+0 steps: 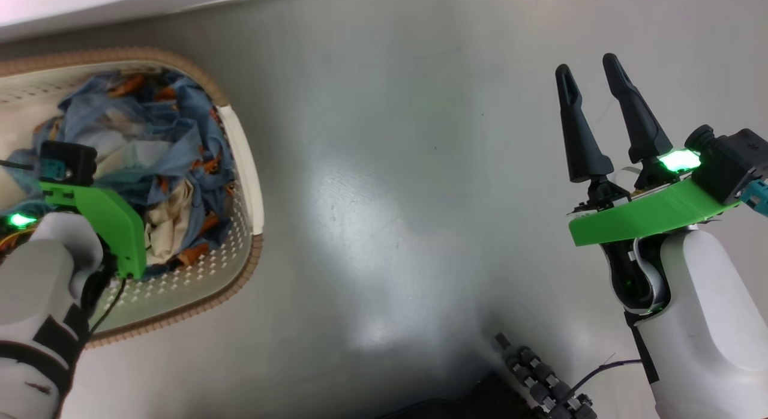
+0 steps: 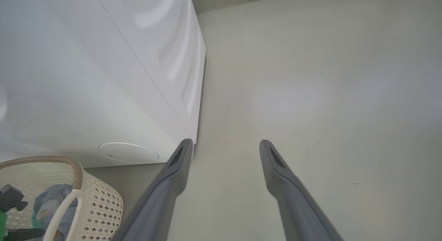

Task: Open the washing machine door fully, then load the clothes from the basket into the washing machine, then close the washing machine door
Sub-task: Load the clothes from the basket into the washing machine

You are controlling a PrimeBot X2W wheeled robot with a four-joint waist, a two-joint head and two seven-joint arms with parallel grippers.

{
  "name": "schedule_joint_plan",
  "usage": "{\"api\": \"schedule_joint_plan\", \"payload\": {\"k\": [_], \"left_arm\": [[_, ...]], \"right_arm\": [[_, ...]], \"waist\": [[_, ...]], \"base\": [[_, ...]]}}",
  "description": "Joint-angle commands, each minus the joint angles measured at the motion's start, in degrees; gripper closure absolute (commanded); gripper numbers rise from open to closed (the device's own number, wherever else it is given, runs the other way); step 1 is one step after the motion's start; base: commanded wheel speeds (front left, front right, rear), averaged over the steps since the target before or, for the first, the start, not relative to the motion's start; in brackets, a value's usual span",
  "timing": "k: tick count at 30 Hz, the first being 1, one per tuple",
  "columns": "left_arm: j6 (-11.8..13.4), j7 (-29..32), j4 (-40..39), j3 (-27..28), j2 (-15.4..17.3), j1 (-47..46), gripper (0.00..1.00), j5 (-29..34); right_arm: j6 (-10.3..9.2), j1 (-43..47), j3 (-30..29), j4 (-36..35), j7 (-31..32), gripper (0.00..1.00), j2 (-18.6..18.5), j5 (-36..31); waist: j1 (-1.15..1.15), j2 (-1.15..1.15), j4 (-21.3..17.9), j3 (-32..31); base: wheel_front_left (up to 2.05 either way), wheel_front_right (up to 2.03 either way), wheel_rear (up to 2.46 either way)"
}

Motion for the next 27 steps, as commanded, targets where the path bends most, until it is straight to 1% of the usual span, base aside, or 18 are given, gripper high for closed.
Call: {"api": "schedule_joint_plan", "payload": {"k": [1,4,5,6,18,27], "left_arm": [[-0.08,0.28,-0.53,0.25,2.49,0.09,0.00,-0.85],[-0.08,-0.30,0.04,-0.52,3.23,-1.05,0.00,-2.87],[-0.08,-0.61,0.36,-0.61,3.18,-1.34,0.69,-3.57],[-0.09,-1.25,0.83,-1.07,2.94,-1.72,1.00,-4.64],[-0.09,-5.65,1.84,-4.75,1.99,-0.81,1.00,-9.29],[-0.09,-9.13,1.06,-7.45,1.55,1.61,1.00,-13.57]], "right_arm": [[0.08,1.93,0.76,-1.29,-0.43,0.00,0.26,-0.51],[0.08,1.84,0.90,-1.34,-0.43,0.00,0.34,-0.44],[0.08,1.82,0.94,-1.32,-0.43,0.00,0.35,-0.42],[0.08,1.80,0.91,-1.24,-0.43,0.00,0.36,-0.43],[0.08,1.88,0.72,-0.83,-0.43,0.00,-0.20,-0.61],[0.08,1.97,1.08,-0.18,-0.43,0.00,-0.65,-0.47]], "waist": [[0.00,0.00,-0.53,0.49],[0.00,0.00,-0.84,0.63],[0.00,0.00,-0.91,0.61],[0.00,0.00,-0.93,0.51],[0.00,0.00,0.44,-1.78],[0.00,0.00,1.86,-5.37]], "base": [[0.00,0.00,0.00],[0.00,0.00,0.00],[0.00,0.00,0.00],[0.00,0.00,0.00],[0.00,0.00,0.00],[0.00,0.00,0.00]]}}
